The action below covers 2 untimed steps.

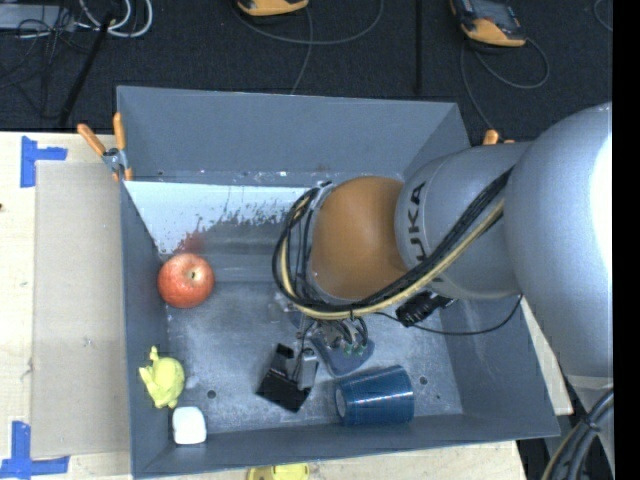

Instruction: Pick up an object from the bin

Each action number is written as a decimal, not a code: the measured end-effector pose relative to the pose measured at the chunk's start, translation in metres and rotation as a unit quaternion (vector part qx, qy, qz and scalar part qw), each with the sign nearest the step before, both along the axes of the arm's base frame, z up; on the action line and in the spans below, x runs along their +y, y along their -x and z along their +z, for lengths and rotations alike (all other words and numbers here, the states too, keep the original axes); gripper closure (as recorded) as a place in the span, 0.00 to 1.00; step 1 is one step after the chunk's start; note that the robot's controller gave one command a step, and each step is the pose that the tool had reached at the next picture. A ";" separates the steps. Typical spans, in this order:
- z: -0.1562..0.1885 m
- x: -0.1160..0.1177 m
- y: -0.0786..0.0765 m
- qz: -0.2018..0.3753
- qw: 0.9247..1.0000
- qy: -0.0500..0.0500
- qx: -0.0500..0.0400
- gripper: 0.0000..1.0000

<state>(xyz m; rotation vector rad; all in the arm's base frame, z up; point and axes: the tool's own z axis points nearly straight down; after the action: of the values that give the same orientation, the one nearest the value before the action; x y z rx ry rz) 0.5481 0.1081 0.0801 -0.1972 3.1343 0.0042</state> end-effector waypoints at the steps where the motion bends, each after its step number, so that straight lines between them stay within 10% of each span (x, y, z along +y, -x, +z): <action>1: -0.002 -0.006 0.015 -0.025 1.000 0.000 -0.005 0.00; 2: -0.005 0.000 0.030 0.123 0.992 0.001 -0.004 0.00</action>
Offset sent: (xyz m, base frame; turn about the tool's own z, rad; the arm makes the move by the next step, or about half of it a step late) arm -0.0469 0.0047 -0.0101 -0.4121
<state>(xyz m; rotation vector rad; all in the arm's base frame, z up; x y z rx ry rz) 0.5180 0.1076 0.0755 -0.5802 3.0782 0.0004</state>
